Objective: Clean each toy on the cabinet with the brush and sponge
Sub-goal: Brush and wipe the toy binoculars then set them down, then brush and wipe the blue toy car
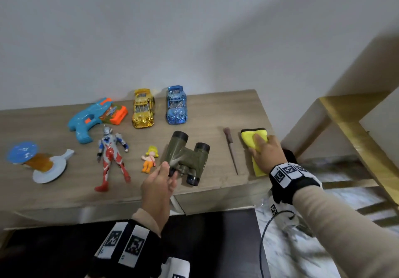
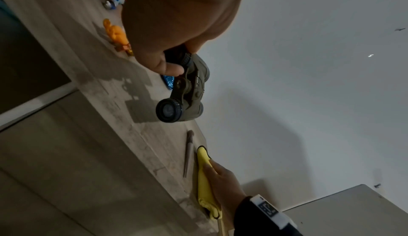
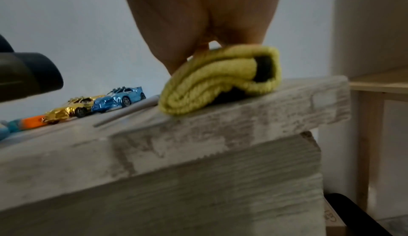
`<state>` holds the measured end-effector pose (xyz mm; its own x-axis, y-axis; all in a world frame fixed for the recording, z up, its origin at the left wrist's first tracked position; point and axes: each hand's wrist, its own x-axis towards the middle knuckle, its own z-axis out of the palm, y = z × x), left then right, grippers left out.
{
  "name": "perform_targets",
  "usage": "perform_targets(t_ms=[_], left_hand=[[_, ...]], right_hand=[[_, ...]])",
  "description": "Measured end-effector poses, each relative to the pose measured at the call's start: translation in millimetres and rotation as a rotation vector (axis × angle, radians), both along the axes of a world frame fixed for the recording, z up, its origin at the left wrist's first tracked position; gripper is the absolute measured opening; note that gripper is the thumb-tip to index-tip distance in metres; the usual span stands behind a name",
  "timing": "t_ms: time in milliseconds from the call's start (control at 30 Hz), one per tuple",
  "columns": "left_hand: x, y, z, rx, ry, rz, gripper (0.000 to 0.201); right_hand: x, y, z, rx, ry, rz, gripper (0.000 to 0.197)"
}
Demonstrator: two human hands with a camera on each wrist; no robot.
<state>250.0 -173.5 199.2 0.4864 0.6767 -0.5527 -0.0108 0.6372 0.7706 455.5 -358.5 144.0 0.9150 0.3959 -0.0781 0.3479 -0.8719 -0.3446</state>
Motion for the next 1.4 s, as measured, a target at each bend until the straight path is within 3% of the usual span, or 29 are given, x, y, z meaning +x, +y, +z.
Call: perform_targets(t_ms=[233, 433, 467, 567, 633, 900, 1100, 1267, 1400], left_hand=[[20, -14, -13, -0.056, 0.032, 0.023, 0.019], [32, -12, -29, -0.154, 0.003, 0.060, 0.033], [34, -12, -31, -0.167, -0.001, 0.070, 0.035], [39, -13, -35, -0.179, 0.010, 0.070, 0.036], [41, -14, -36, -0.156, 0.028, 0.051, 0.035], [39, -13, -51, 0.132, 0.223, -0.070, 0.037], [31, -1, -45, 0.481, 0.524, -0.206, 0.039], [44, 23, -18, 0.655, 0.533, -0.246, 0.038], [78, 63, -3, 0.696, 0.572, -0.320, 0.040]], right_hand=[[0, 5, 3, 0.015, -0.087, 0.060, 0.051], [-34, 23, 17, 0.140, -0.276, 0.264, 0.017], [-37, 25, 16, 0.146, -0.232, 0.290, 0.009], [-39, 29, 12, 0.129, -0.001, 0.247, 0.032], [-38, 29, 9, 0.085, 0.063, 0.226, 0.039], [-32, 38, 12, 0.098, 0.106, 0.154, 0.036], [-28, 38, 29, 0.374, 0.111, 0.000, 0.029], [-26, 44, 57, 0.632, 0.075, -0.132, 0.024], [-24, 49, 72, 0.882, 0.203, -0.208, 0.022]])
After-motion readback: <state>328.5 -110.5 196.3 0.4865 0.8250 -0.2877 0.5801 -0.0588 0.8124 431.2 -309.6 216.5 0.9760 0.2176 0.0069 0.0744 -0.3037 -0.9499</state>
